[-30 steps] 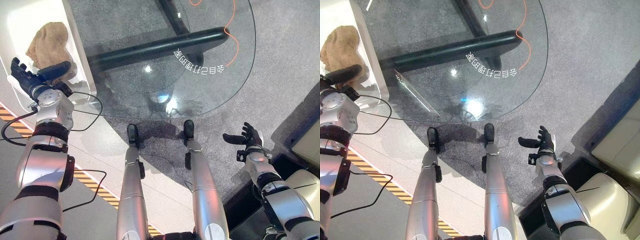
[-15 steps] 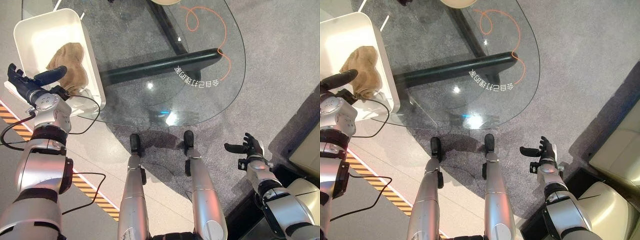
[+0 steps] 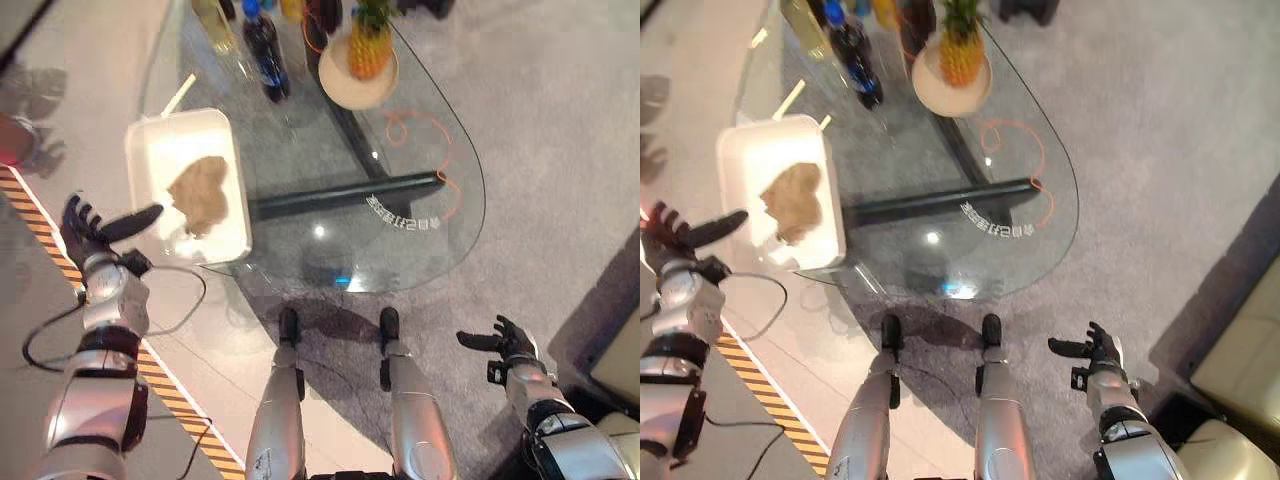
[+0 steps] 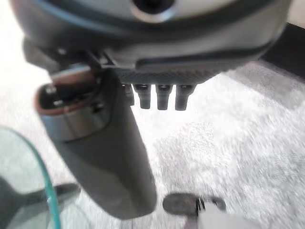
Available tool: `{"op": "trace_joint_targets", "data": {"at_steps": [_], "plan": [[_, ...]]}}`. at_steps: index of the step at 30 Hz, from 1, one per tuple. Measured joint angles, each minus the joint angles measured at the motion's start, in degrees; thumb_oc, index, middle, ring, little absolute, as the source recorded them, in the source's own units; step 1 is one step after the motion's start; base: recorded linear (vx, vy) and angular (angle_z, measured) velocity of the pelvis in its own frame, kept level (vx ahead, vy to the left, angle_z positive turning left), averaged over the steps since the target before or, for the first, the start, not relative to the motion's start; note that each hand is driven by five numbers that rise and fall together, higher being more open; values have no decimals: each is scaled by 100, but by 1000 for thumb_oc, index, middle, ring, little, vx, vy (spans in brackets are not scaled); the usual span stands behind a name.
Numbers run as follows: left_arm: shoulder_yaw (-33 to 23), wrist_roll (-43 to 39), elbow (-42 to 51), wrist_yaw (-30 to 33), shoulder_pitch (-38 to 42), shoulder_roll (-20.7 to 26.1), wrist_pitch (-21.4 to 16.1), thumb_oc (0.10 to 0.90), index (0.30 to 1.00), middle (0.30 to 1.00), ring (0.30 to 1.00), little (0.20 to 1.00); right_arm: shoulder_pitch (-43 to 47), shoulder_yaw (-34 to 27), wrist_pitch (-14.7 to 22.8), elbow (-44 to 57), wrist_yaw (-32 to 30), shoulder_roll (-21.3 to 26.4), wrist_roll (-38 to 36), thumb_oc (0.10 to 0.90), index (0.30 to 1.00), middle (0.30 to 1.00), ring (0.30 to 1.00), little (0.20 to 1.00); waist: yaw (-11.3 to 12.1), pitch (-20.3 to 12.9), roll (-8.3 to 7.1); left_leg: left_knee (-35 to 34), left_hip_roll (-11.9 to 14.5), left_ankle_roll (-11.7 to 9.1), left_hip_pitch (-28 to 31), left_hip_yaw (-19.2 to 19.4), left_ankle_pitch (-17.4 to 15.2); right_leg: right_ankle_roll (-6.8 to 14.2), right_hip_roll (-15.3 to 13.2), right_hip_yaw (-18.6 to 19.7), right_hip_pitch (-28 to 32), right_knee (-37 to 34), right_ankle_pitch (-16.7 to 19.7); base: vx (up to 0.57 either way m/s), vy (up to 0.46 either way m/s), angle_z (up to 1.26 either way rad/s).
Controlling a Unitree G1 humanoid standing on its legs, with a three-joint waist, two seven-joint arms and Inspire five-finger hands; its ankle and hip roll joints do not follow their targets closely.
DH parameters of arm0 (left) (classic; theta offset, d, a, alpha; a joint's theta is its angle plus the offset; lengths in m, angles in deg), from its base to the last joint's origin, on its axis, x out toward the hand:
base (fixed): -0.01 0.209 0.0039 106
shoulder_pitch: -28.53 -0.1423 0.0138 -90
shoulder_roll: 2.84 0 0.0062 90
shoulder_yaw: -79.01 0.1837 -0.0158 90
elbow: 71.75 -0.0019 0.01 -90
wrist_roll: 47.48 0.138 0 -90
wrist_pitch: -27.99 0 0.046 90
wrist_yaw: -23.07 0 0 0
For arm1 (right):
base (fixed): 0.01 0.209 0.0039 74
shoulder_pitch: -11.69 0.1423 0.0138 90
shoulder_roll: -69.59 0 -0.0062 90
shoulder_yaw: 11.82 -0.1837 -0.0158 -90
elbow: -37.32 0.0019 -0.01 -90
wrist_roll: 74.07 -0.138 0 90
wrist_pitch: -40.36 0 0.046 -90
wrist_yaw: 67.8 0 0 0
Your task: Wipe the table with a cloth and put it in the basket.
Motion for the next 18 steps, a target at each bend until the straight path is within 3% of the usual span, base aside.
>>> {"op": "trace_joint_targets", "data": {"at_steps": [2,4,7,10,14,18], "plan": [[5,90,0,-296,-602,-234,2,800,900,900,900,900,-359,-10,-9,-32,73,-34,116,800,900,900,900,900,73,-645,39,-231,-36,55,55,-1,-22,35,-67,-69,84,-234,-18,168,11,13],[-40,330,0,-496,-1025,-456,22,800,900,900,900,900,-526,-164,-75,-34,131,-111,276,800,900,900,900,900,97,-676,39,-453,-57,69,572,8,17,88,-93,-99,673,-580,59,143,-4,5],[35,692,-50,-847,-1732,-793,142,800,900,900,900,900,-968,-240,-108,-42,216,-305,500,800,900,900,900,900,171,-1216,-8,-733,-59,95,941,38,13,107,-118,-178,1110,-984,92,99,7,5],[56,948,-337,-1258,-2101,-1049,290,800,900,900,900,900,-1120,-256,-234,-216,286,-485,734,800,900,900,900,900,188,-1408,-61,-903,-61,101,1364,-12,8,122,-127,-298,1698,-1372,168,207,6,13],[68,1514,-934,-1668,-2587,-1359,492,800,900,900,900,900,-1453,-270,-423,-262,347,-660,933,800,900,900,900,900,185,-1898,-182,-920,-62,125,1670,-20,-115,123,-130,-394,2155,-1657,174,162,8,6],[115,1910,-1461,-1897,-2821,-1667,593,800,900,900,900,900,-1529,-388,-526,-474,402,-681,1136,800,900,900,900,900,183,-2162,-221,-920,-63,121,1810,-18,-148,116,-130,-397,2293,-1657,145,97,13,0]]}}
